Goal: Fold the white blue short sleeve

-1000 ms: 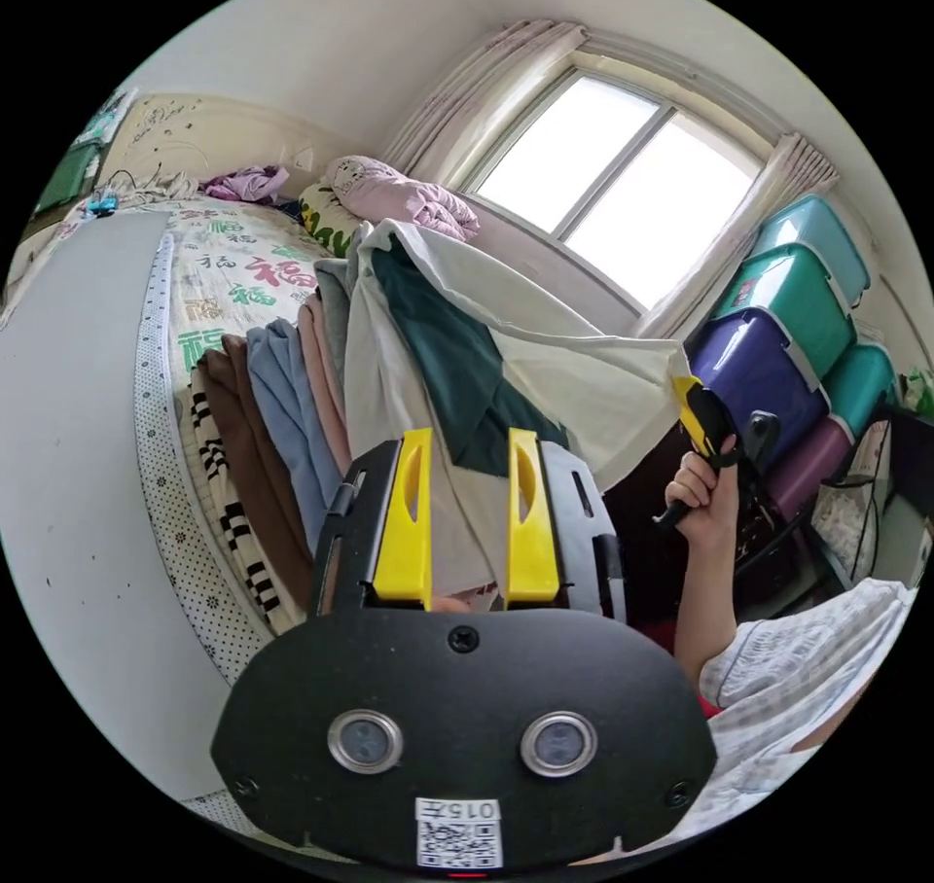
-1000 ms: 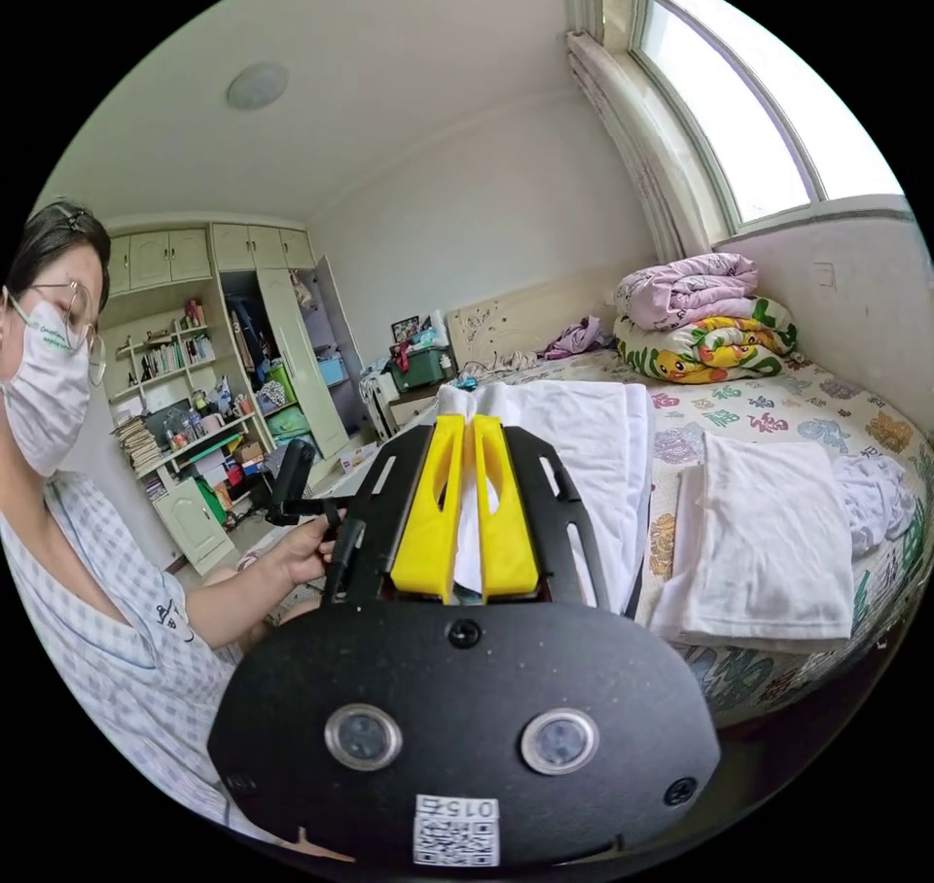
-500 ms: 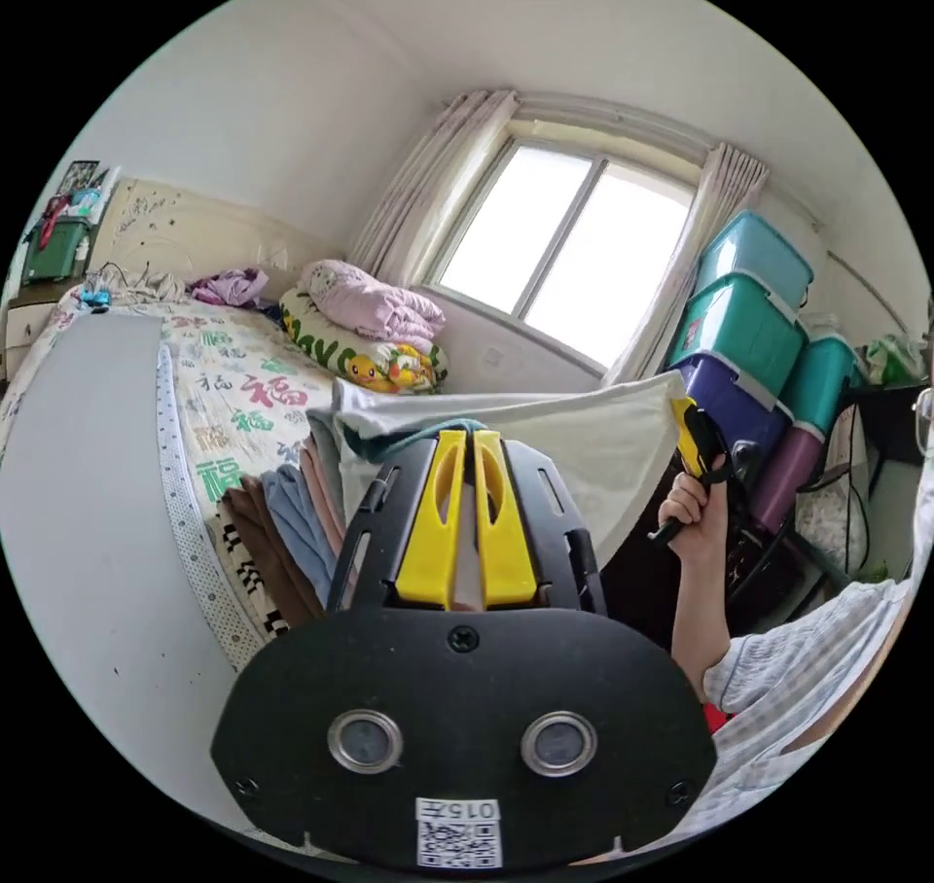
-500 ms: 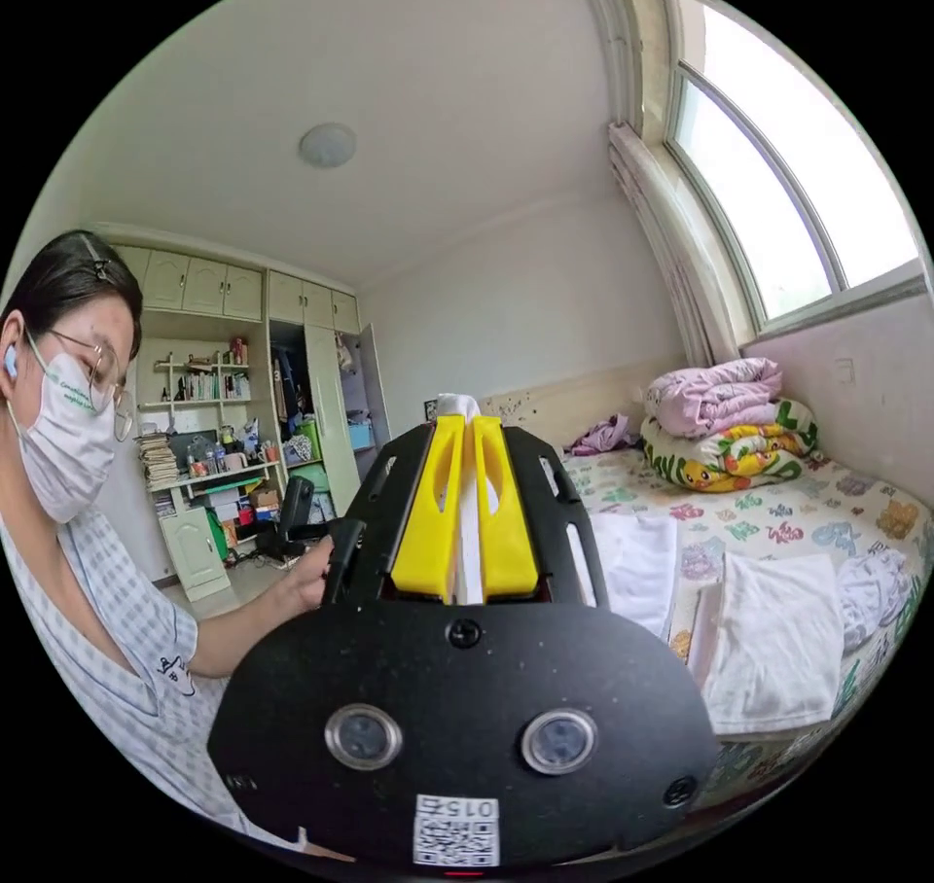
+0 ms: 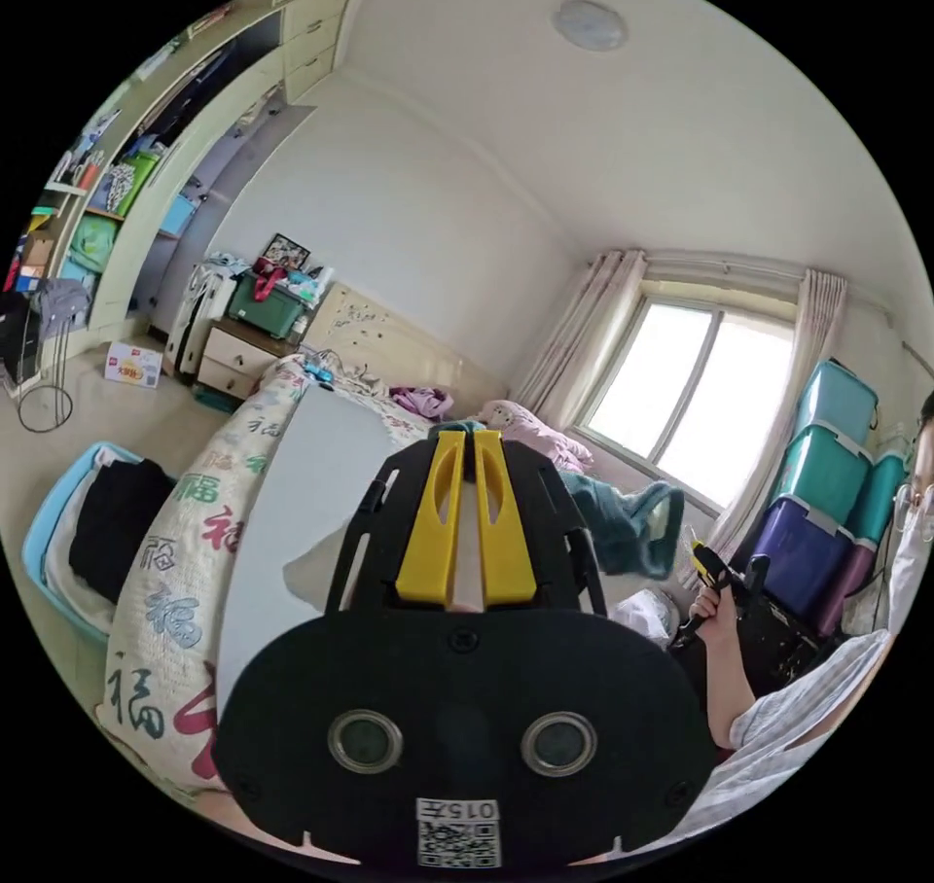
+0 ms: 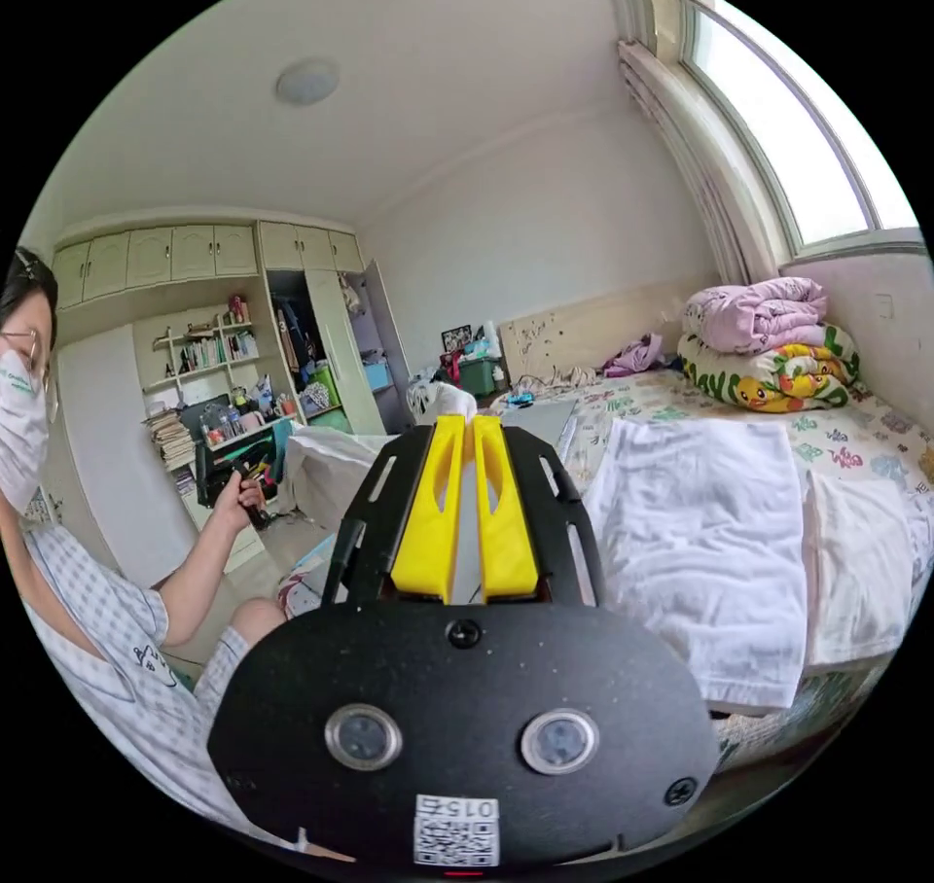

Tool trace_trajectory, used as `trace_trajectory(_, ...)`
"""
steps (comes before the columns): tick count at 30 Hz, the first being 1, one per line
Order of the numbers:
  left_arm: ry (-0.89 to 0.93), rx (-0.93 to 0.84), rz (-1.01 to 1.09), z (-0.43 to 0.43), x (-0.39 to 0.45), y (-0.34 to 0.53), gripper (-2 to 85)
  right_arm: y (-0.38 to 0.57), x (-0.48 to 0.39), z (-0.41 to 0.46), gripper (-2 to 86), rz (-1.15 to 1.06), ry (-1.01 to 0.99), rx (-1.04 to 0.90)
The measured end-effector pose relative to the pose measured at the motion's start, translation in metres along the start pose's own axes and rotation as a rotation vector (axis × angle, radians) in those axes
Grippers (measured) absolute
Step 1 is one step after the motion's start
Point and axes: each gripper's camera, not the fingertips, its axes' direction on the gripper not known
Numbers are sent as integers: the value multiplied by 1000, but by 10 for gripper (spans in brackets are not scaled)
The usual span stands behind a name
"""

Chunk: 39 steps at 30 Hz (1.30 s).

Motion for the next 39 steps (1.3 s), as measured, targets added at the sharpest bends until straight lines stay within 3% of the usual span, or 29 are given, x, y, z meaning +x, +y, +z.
trace_trajectory(3, -75, -126, -12, -14, -49, 19, -4, 31, 4, 32, 15, -43, 19, -175)
trace_trajectory(6, -94, -336, -123, -5, -112, 40, -4, 78, 27, 92, 34, -47, -56, -524)
trace_trajectory(10, -106, -368, -180, -16, -159, 44, -2, 78, 47, 110, 34, -66, 20, -464)
trace_trajectory(14, -77, -361, -130, -11, -168, 12, -4, 67, 20, 187, 62, -327, -70, -469)
trace_trajectory(20, 243, -416, 77, 51, -139, -30, -7, 101, -24, 375, 168, -467, -368, -687)
trace_trajectory(22, 430, -388, 150, 66, -126, -33, -7, 118, -23, 425, 163, -432, -443, -801)
trace_trajectory(25, 491, -388, 120, 75, -129, -32, -6, 142, -5, 465, 87, -396, -523, -905)
trace_trajectory(27, 462, -372, 98, 71, -136, -37, -5, 143, 20, 458, 54, -367, -458, -849)
trace_trajectory(32, 397, -344, 52, 56, -156, -51, 5, 117, 148, 374, 28, -171, -71, -628)
trace_trajectory(36, 353, -433, 75, 64, -149, -50, 19, 135, 221, 324, 32, -192, 334, -728)
trace_trajectory(39, 357, -534, 135, 85, -129, -43, 41, 149, 247, 306, 41, -166, 377, -754)
